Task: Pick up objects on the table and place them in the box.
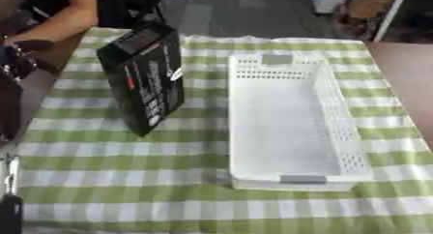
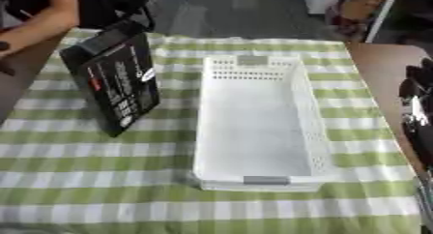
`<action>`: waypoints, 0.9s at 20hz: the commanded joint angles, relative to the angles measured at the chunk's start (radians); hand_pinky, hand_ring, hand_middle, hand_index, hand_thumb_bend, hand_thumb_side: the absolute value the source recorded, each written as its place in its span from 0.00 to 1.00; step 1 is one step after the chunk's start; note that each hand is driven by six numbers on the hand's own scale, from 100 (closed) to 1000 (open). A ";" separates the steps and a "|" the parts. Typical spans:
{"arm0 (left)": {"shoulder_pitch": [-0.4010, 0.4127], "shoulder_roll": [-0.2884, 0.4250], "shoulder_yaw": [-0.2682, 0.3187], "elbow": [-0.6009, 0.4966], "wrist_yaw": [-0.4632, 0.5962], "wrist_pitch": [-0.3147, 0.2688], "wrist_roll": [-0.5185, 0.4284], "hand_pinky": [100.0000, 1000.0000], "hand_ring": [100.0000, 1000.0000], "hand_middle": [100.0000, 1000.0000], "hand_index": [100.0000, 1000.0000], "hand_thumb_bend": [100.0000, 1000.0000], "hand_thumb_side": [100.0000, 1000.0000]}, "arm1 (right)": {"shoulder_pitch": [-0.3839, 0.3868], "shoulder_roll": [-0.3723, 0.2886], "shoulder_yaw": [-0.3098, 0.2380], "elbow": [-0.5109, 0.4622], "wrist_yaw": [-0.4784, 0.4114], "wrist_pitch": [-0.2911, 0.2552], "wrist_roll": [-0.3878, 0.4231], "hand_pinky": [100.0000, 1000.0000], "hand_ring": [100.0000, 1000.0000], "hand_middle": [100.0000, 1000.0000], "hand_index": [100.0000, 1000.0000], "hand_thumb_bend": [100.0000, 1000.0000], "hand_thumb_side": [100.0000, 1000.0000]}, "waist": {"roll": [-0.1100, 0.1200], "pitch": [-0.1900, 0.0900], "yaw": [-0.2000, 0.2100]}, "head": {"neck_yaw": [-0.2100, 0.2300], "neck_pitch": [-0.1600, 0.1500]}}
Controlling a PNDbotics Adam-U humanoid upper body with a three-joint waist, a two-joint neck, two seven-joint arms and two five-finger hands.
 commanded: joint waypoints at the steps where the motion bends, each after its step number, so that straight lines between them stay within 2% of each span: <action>1: -0.036 0.091 0.001 -0.015 -0.179 0.051 -0.019 0.54 0.66 0.88 0.87 1.00 0.59 | -0.007 -0.013 -0.006 -0.007 0.001 0.000 0.000 0.81 0.84 0.76 0.92 0.20 0.62 | 0.004 -0.007 -0.002 | -0.008 0.000; 4: -0.084 0.179 -0.023 -0.019 -0.396 0.113 -0.052 0.59 0.69 0.89 0.88 1.00 0.58 | -0.005 -0.014 -0.004 -0.006 0.002 0.000 0.002 0.82 0.84 0.76 0.92 0.20 0.62 | 0.008 -0.010 -0.006 | -0.004 0.000; 6: -0.117 0.219 -0.042 -0.016 -0.472 0.147 -0.062 0.60 0.70 0.89 0.88 1.00 0.59 | -0.004 -0.015 -0.003 -0.006 0.002 0.000 0.003 0.81 0.84 0.76 0.92 0.20 0.62 | 0.010 -0.011 -0.008 | -0.003 0.000; 9: -0.145 0.242 -0.061 -0.006 -0.500 0.167 -0.076 0.61 0.70 0.89 0.88 1.00 0.60 | -0.005 -0.015 -0.002 -0.006 0.001 0.000 0.004 0.81 0.84 0.76 0.92 0.19 0.61 | 0.010 -0.009 -0.009 | -0.002 0.000; 18: -0.198 0.243 -0.078 0.049 -0.511 0.203 -0.089 0.61 0.68 0.89 0.88 1.00 0.64 | -0.005 -0.018 -0.001 -0.004 -0.001 -0.001 0.007 0.82 0.84 0.76 0.92 0.20 0.62 | 0.010 -0.007 -0.009 | 0.002 0.000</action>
